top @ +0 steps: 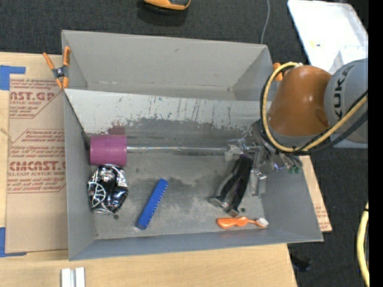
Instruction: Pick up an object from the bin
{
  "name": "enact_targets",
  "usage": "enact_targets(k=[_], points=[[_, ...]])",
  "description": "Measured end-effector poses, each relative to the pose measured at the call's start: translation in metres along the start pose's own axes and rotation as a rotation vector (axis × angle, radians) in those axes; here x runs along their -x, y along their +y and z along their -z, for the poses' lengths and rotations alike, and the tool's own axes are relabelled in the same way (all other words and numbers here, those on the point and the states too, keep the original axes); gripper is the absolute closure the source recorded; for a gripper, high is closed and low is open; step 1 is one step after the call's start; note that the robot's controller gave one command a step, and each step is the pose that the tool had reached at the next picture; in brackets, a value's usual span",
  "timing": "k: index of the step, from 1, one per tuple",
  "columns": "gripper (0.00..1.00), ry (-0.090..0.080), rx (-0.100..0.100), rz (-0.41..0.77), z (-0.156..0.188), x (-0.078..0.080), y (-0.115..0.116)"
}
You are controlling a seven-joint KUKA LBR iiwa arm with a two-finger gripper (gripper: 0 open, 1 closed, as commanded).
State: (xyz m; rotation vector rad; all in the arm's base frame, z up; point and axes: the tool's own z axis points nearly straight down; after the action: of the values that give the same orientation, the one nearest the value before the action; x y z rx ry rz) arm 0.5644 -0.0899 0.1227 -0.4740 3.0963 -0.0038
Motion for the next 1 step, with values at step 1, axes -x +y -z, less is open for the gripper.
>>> enact_targets(k=[1], points=[[0.00,0.009,0.005,0.154,-0.0383,-0.0038,-0.0048]])
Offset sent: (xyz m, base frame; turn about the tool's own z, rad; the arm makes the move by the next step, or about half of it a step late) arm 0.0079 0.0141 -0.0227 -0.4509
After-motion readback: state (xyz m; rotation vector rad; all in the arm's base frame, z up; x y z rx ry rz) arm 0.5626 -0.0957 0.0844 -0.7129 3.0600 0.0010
